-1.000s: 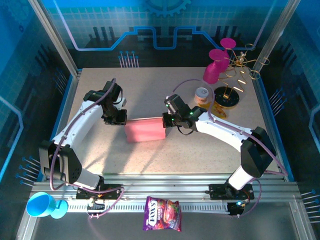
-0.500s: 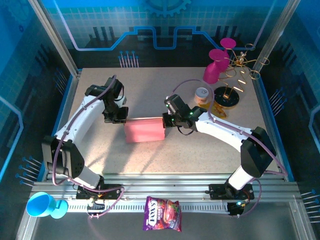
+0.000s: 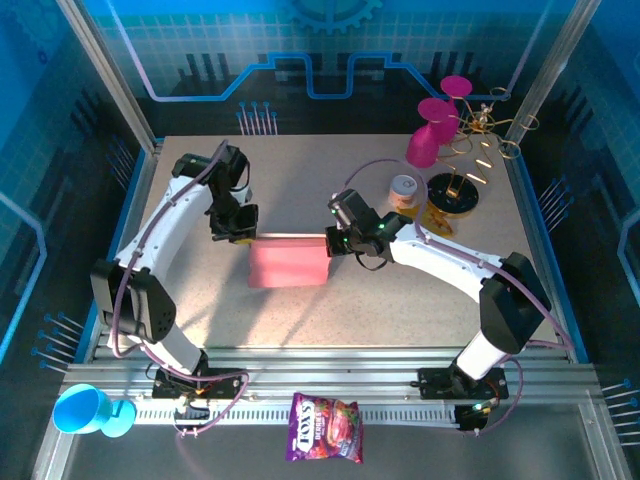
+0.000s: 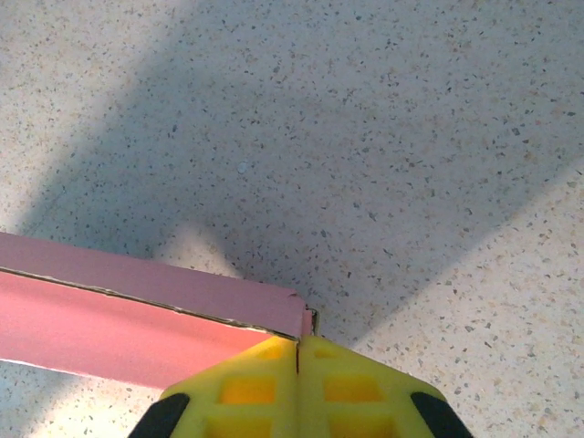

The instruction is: Fold the paper box

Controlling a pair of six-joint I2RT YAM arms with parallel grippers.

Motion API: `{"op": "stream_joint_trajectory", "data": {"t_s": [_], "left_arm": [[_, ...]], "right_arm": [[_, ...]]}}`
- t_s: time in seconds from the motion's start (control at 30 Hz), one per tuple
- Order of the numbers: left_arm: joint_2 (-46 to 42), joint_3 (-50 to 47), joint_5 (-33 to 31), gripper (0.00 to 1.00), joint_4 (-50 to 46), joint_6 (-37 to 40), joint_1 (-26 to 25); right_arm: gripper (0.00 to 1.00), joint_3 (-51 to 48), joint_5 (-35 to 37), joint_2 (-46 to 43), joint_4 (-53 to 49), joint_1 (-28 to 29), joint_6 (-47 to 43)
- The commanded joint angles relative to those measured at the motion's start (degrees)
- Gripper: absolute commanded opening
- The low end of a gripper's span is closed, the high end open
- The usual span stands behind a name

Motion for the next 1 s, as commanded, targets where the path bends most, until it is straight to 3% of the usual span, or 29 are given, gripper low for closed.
{"op": "stream_joint_trajectory", "data": {"t_s": [0.0, 0.67, 0.97], "left_arm": [[1.3, 2.7, 3.6, 0.04, -3.6, -2.0, -0.1], [3.6, 6.8, 5.6, 0.05, -6.6, -2.1, -0.1], [2.6, 4.1, 7.0, 0.02, -0.1, -3.0, -0.1]], "right_arm": [[0.0, 0.7, 0.0, 1.5, -3.6, 1.2, -0.7], [0.0, 0.7, 0.4, 1.5, -3.8, 1.1, -0.5], [0.0, 1.2, 0.7, 1.0, -2.7, 0.7, -0.5]]}}
